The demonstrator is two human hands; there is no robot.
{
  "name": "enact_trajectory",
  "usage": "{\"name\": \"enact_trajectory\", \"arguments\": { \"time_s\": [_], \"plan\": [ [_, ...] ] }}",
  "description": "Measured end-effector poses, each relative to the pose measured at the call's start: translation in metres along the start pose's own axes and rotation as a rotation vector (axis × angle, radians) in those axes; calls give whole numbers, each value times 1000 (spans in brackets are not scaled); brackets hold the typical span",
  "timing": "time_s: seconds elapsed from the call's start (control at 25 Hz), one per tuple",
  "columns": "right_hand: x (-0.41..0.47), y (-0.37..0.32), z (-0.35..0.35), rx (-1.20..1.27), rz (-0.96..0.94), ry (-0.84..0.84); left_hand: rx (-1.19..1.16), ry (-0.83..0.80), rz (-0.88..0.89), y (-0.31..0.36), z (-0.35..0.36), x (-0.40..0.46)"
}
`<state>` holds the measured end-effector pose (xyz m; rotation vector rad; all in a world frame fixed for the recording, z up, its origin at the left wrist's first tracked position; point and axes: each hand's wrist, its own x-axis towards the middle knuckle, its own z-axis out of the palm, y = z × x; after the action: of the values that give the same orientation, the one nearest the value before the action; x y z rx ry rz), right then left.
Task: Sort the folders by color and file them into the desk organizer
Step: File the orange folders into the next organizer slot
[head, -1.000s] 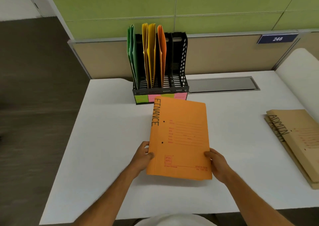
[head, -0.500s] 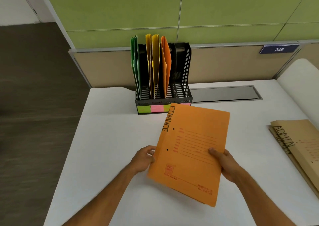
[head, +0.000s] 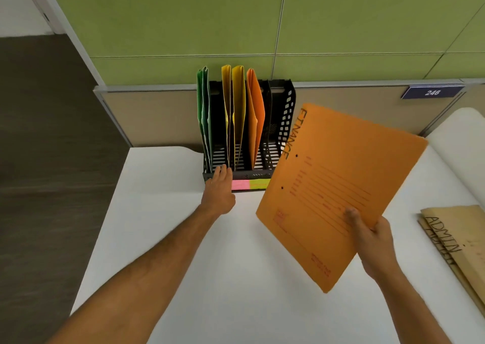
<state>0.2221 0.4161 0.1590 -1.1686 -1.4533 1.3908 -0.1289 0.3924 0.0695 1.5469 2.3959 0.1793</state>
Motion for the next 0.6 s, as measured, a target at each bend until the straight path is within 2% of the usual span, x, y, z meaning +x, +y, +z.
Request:
{"name": "enact_trajectory", "arguments": {
  "time_s": [0.16, 0.28, 0.44, 0.6],
  "plan": [
    [28, -33, 9, -68, -96, 60, 100, -36, 9, -11, 14, 13],
    [60, -58, 27, -126, -157, 97, 117, 0, 22, -17, 25, 14],
    [115, -79, 69, -160, -290, 145, 93, -30, 34, -24, 24, 21],
    [171, -72, 123, -222, -373, 161, 101, -40, 54, -28, 21, 23]
  ]
}}
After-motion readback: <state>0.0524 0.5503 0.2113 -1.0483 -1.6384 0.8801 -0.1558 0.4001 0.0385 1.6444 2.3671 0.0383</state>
